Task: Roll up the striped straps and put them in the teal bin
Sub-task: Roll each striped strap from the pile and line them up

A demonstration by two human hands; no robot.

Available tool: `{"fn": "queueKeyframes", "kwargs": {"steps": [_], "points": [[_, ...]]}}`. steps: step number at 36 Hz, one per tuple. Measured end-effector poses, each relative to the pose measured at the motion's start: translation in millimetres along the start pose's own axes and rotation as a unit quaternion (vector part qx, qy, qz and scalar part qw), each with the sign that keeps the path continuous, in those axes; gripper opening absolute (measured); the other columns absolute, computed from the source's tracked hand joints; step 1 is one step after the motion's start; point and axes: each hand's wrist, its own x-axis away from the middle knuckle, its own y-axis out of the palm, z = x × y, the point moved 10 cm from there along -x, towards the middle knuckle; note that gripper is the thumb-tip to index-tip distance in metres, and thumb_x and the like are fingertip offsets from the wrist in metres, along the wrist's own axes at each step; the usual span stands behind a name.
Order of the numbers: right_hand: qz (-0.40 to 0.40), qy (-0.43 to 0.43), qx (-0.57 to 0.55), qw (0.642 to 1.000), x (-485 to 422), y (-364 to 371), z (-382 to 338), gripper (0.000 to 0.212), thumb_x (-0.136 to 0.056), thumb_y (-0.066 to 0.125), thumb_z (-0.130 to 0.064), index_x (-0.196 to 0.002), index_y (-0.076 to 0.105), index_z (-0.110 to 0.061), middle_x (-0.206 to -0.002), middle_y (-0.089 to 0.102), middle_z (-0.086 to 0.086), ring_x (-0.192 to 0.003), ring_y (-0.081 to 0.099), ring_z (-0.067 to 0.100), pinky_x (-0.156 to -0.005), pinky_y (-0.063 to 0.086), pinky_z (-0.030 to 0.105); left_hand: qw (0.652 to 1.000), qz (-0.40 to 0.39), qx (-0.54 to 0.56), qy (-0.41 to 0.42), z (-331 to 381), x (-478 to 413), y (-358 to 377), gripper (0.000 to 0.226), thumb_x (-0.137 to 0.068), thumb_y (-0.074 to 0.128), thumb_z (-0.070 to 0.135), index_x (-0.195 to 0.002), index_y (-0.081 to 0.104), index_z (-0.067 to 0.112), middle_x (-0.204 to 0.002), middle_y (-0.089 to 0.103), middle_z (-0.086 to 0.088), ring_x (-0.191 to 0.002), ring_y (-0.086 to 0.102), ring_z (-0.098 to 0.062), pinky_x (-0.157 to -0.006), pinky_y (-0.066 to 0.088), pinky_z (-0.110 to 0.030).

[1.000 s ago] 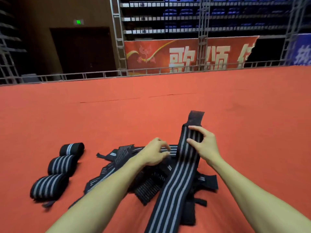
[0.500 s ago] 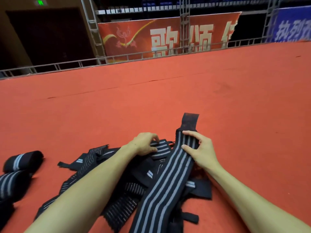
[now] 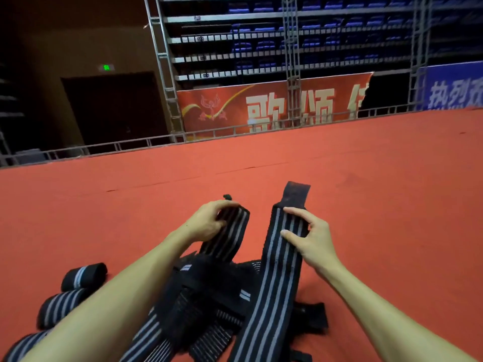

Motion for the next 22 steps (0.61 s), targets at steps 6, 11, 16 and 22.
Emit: {"fn": "queueKeyframes", "kwargs": {"steps": [6, 11, 16, 22], "points": [[-0.014, -0.036, -0.029, 0.999, -4.7, 12.1, -58.7, 0.047, -0.077, 0.079, -0.001, -0.112, 0.067, -0.031, -0.112, 0.068, -0.013, -0.104, 0.064, 0.001, -0.09, 0.05, 0.019, 0.992, 0.113, 0.059, -0.004, 7.5, 34.5, -81.6, 0.058, -0.087, 0.06, -0.007, -0.135, 0.057, 0.025, -0.121, 0.065, -0.01, -0.084, 0.067, -0.015, -0.075, 0.046, -0.015], [-0.026, -0.057, -0.055, 0.997, -3.0, 23.7, -100.4, 0.048, -0.077, 0.078, 0.002, -0.112, 0.067, -0.03, -0.109, 0.07, -0.008, -0.095, 0.066, -0.001, -0.084, 0.052, 0.016, 0.979, 0.179, 0.096, -0.014, 9.9, 63.4, -128.7, 0.055, -0.089, 0.058, -0.011, -0.135, 0.056, 0.019, -0.098, 0.064, -0.009, -0.046, 0.054, 0.004, -0.055, 0.043, -0.006], [-0.021, -0.073, -0.056, 0.996, 1.5, 28.9, -124.1, 0.049, -0.076, 0.078, 0.002, -0.114, 0.068, -0.028, -0.11, 0.069, -0.009, -0.094, 0.063, -0.011, -0.083, 0.049, 0.009, 0.956, 0.267, 0.122, -0.003, 14.4, 86.7, -190.1, 0.061, -0.086, 0.061, -0.01, -0.135, 0.056, 0.026, -0.13, 0.06, 0.004, -0.083, 0.07, -0.016, -0.09, 0.057, -0.037], [-0.027, -0.082, -0.031, 0.996, 11.1, 36.2, -137.7, 0.049, -0.076, 0.079, 0.0, -0.117, 0.069, -0.026, -0.111, 0.069, -0.008, -0.098, 0.063, -0.004, -0.089, 0.049, 0.013, 0.935, 0.322, 0.15, 0.006, 27.7, 109.5, -237.8, 0.063, -0.088, 0.06, -0.01, -0.139, 0.053, 0.025, -0.129, 0.059, 0.0, -0.093, 0.068, -0.016, -0.086, 0.056, -0.022]]}}
